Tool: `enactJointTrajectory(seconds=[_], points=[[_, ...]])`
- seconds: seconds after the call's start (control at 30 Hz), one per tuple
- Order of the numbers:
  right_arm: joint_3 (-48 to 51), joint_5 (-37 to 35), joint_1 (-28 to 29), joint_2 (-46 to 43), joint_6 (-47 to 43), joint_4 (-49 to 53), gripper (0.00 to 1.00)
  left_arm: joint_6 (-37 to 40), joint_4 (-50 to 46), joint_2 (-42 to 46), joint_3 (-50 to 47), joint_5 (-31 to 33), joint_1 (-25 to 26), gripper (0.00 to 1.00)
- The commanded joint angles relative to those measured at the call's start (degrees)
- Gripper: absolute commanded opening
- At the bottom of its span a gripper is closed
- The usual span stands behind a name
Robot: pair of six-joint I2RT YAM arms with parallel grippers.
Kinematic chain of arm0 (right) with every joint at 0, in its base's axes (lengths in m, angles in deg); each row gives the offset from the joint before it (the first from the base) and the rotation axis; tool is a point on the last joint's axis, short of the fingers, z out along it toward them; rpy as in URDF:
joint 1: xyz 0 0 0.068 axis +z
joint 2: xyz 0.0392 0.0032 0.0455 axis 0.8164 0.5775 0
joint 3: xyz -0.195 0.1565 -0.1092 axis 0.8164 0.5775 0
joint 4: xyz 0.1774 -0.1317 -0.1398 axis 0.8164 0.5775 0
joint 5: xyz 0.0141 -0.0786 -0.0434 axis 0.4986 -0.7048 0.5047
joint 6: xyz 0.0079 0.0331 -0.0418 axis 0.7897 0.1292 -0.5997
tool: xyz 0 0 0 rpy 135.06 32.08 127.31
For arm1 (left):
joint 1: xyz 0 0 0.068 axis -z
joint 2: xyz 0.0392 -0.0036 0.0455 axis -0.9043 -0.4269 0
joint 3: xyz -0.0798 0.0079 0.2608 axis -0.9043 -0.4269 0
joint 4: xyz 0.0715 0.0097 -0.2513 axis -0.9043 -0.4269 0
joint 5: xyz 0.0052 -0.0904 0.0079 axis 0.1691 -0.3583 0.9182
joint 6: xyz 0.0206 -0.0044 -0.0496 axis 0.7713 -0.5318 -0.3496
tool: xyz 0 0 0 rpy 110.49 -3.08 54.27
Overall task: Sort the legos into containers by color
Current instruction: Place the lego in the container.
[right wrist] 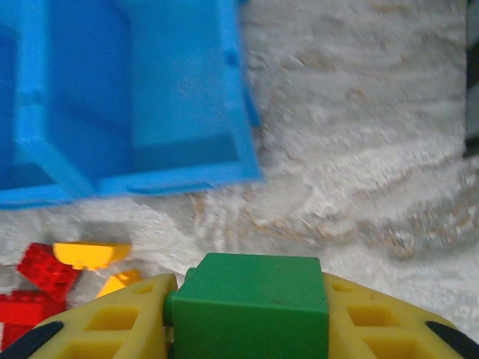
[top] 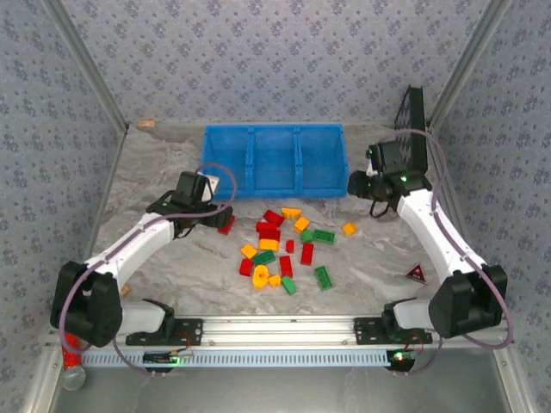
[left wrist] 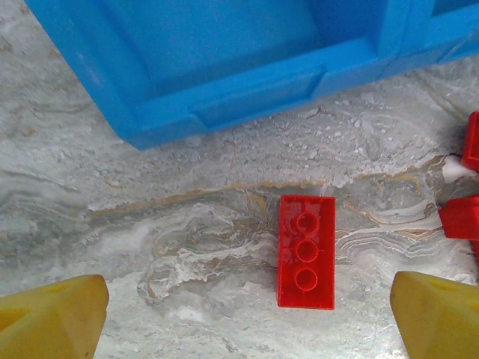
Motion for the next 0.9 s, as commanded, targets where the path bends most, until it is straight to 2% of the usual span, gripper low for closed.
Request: enactJointTrajectory(seconds=[0.0,0.43,0.7,0.87], points=[[-7.67,-0.66,1.97,6.34,-4.79,2.83,0.34,-2.42,-0.28,-2.35,0.42,-0.37,0.67,0.96],[-31.25,0.66,5.52,34.71,-10.21,1.38,0.33,-8.15,1.55,-11.09,0.01,2.42,3.62,0.94],[-36.06,0.8,5.31,43.89,-11.44,1.51,0.33,-9.55,3.52,-15.42,-0.08,3.09,5.02,0.92],[-37.04,1.45,5.29,46.02,-11.57,1.52,0.42,-10.02,3.21,-19.32,1.7,2.65,5.28,0.85]])
